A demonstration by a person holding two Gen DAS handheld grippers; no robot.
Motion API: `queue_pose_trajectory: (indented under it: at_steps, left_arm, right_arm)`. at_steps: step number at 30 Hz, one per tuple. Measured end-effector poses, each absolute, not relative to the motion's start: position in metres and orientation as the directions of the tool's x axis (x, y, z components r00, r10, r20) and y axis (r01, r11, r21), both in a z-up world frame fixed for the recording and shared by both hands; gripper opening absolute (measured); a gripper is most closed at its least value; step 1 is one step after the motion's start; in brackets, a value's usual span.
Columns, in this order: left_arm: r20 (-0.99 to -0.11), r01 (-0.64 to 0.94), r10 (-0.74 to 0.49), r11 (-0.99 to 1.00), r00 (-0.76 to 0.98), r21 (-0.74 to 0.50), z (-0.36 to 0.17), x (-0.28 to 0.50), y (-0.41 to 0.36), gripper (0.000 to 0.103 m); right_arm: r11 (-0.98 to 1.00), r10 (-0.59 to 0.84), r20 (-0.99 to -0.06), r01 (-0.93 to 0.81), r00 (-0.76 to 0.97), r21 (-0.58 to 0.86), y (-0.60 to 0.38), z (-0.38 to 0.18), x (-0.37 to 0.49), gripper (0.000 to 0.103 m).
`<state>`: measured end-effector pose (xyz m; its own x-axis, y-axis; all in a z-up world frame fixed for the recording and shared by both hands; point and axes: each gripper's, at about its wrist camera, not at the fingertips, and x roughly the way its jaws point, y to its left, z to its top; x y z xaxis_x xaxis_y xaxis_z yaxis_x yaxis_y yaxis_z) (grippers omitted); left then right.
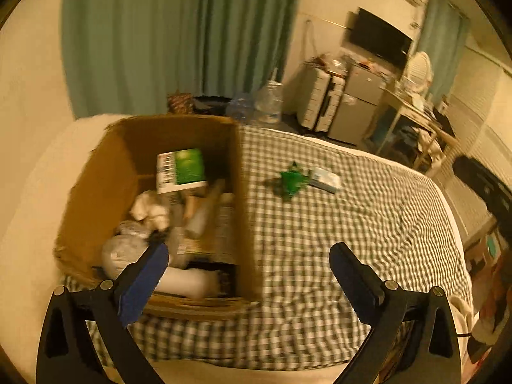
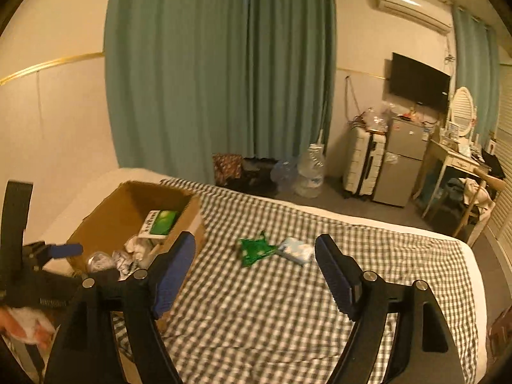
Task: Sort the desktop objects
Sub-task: 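Carry the jar and foam roller into the cardboard box and release both, then grasp the green medicine packet with the left gripper while the right grasps the blue tissue pack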
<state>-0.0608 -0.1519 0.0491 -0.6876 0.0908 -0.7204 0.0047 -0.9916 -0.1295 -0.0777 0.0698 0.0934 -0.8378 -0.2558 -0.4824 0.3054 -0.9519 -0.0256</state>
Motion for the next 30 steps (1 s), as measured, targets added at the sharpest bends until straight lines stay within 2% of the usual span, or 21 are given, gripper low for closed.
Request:
queue_pose_trajectory:
  at_steps: [13, 18, 20, 25, 30]
  left_arm:
    - [-0.742, -0.027, 0.081, -0.996, -0.665, -0.085, 0.021, -0.078, -0.063, 0.103]
    - [-0.745, -0.028, 0.051, -0.999, -0.665, -0.043, 0.007, -0.092, -0.047, 0.103]
    - [-0.748, -0.03, 0.041, -0.999, -0.663, -0.029, 0.001, -0.1, -0.041, 0.103]
    - [-0.772, -0.018, 0.006, -1.0, -0.636, 0.007, -0.023, -0.129, -0.034, 0.103]
    - [-0.789, 0.037, -0.045, -0.999, -0.613, 0.028, -0.053, -0.162, -0.038, 0.103]
  right_arm:
    - [-0.982, -0.177, -0.505, 0.186, -0.845, 0.032, 0.168, 0.057, -0.087, 0.079]
    - [-0.988, -0.155, -0.498, 0.124, -0.853, 0.094, 0.204, 0.034, -0.094, 0.091]
    - [-0.988, -0.145, -0.5, 0.1, -0.854, 0.115, 0.217, 0.023, -0.099, 0.1]
    - [-0.953, -0.261, -0.556, 0.119, -0.789, 0.279, 0.233, -0.02, -0.125, 0.101]
    - [-0.946, -0.274, -0.607, 0.093, -0.746, 0.312, 0.231, -0.043, -0.153, 0.101]
